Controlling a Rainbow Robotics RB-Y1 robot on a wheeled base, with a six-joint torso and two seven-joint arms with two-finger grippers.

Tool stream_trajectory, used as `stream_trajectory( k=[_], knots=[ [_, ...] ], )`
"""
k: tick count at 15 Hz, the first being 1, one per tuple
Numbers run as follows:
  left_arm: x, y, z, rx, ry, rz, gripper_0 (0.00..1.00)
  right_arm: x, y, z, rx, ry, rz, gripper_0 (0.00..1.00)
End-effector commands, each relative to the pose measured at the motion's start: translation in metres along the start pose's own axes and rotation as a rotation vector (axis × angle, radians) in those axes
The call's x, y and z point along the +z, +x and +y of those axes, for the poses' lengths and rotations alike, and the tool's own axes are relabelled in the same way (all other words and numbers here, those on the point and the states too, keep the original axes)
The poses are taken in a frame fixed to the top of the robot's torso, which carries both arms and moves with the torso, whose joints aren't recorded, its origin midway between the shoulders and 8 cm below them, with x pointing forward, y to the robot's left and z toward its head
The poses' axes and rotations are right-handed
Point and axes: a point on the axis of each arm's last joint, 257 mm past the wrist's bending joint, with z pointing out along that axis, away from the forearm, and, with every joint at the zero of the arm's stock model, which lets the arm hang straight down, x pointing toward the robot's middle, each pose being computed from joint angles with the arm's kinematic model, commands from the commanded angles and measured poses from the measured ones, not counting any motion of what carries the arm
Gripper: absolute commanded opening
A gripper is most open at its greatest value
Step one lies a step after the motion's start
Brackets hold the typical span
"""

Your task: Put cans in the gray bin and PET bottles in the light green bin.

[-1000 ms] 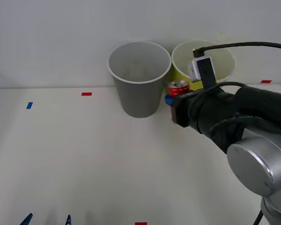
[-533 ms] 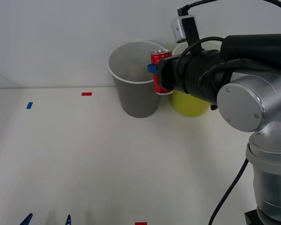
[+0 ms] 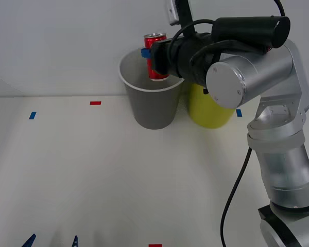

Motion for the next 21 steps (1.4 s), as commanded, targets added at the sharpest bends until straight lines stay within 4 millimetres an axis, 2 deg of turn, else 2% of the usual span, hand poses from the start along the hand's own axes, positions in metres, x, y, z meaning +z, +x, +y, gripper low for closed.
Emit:
stream_trajectory(
  k=[1,3,10,21],
  knots=[
    [0.000,0.000,0.000,0.000,0.000,0.000,1.00,0.011,-0.014,-0.011,-0.010,0.007,-0.040,0.00],
    [0.000,0.000,0.000,0.000,0.000,0.000,1.00,0.016,-0.012,-0.015,-0.009,0.012,-0.040,0.00],
    [0.000,0.000,0.000,0.000,0.000,0.000,1.00,0.057,-0.008,-0.027,0.011,0.027,-0.073,0.00],
    [0.000,0.000,0.000,0.000,0.000,0.000,1.00,0.060,-0.005,-0.022,-0.021,0.020,-0.068,0.00]
  ],
)
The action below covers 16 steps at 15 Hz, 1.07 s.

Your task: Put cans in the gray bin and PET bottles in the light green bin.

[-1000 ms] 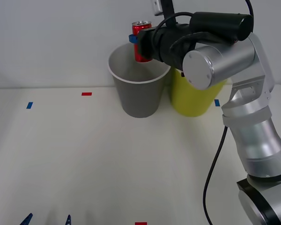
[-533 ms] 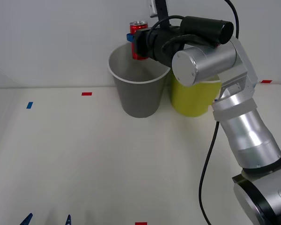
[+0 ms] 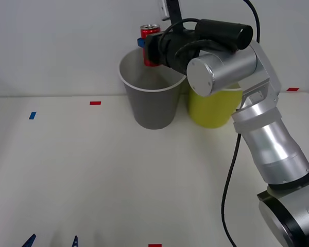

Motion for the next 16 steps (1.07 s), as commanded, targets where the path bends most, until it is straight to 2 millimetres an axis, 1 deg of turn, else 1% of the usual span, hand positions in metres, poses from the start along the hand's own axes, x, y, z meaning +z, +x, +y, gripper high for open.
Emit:
stream_trajectory(
  k=[1,2,3,4,7,10,12,13,14,15,16],
  knots=[
    [0.000,0.000,0.000,0.000,0.000,0.000,1.00,0.000,-0.002,0.000,-0.002,0.000,-0.009,0.02],
    [0.000,0.000,0.000,0.000,0.000,0.000,1.00,0.000,-0.003,-0.001,-0.006,0.006,-0.014,0.52],
    [0.000,0.000,0.000,0.000,0.000,0.000,1.00,0.000,-0.005,-0.002,-0.007,0.009,-0.022,0.87],
    [0.000,0.000,0.000,0.000,0.000,0.000,1.00,0.000,-0.007,-0.001,-0.006,0.008,-0.026,1.00],
    [0.000,0.000,0.000,0.000,0.000,0.000,1.00,0.000,-0.010,0.002,0.001,0.003,-0.040,1.00],
    [0.000,0.000,0.000,0.000,0.000,0.000,1.00,0.001,-0.014,0.010,0.005,-0.014,-0.058,1.00],
    [0.000,0.000,0.000,0.000,0.000,0.000,1.00,-0.002,-0.018,0.019,0.028,-0.054,-0.093,1.00],
    [0.000,0.000,0.000,0.000,0.000,0.000,1.00,-0.006,-0.017,0.025,0.025,-0.071,-0.115,1.00],
    [0.000,0.000,0.000,0.000,0.000,0.000,1.00,-0.015,-0.020,0.031,0.000,-0.088,-0.140,1.00],
    [0.000,0.000,0.000,0.000,0.000,0.000,1.00,-0.024,-0.023,0.033,-0.015,-0.094,-0.157,1.00],
    [0.000,0.000,0.000,0.000,0.000,0.000,1.00,-0.035,-0.031,0.037,-0.031,-0.102,-0.184,1.00]
  ],
)
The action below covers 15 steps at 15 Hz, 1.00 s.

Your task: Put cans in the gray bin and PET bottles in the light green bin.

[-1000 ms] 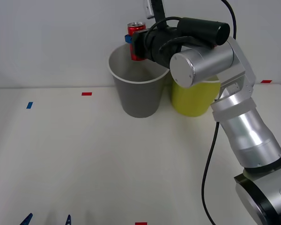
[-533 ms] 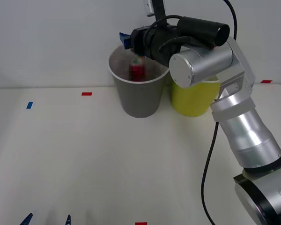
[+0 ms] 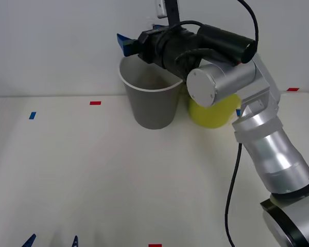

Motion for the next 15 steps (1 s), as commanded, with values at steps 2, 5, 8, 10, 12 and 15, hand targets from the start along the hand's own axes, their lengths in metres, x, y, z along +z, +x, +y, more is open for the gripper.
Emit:
stream_trajectory(
  k=[2,5,8,10,12,15],
  knots=[
    [0.000,0.000,0.000,0.000,0.000,0.000,1.00,-0.042,-0.024,0.008,-0.058,-0.016,-0.100,1.00],
    [0.000,0.000,0.000,0.000,0.000,0.000,1.00,-0.074,-0.019,-0.004,-0.066,0.022,-0.167,1.00],
    [0.000,0.000,0.000,0.000,0.000,0.000,1.00,-0.113,-0.002,-0.024,-0.085,0.071,-0.210,1.00],
    [0.000,0.000,0.000,0.000,0.000,0.000,1.00,-0.144,0.008,-0.033,-0.120,0.113,-0.214,1.00],
    [0.000,0.000,0.000,0.000,0.000,0.000,1.00,-0.173,0.036,-0.042,-0.097,0.151,-0.217,1.00],
    [0.000,0.000,0.000,0.000,0.000,0.000,1.00,-0.207,0.078,-0.052,-0.054,0.198,-0.217,1.00]
  ],
)
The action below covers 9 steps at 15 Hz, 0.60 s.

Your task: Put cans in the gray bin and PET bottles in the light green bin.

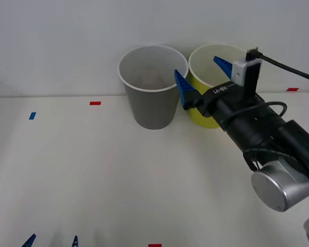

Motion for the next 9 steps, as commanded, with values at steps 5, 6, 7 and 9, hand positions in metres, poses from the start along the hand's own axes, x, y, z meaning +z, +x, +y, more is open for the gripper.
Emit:
stream_trajectory(
  k=[5,6,7,9],
  knots=[
    [0.000,0.000,0.000,0.000,0.000,0.000,1.00,-0.103,0.080,-0.029,0.057,0.122,0.077,1.00],
    [0.000,0.000,0.000,0.000,0.000,0.000,1.00,-0.114,0.086,-0.036,0.052,0.145,0.091,1.00],
    [0.000,0.000,0.000,0.000,0.000,0.000,1.00,-0.125,0.095,-0.041,0.054,0.166,0.109,1.00],
    [0.000,0.000,0.000,0.000,0.000,0.000,1.00,-0.142,0.107,-0.046,0.077,0.213,0.135,1.00]
  ],
)
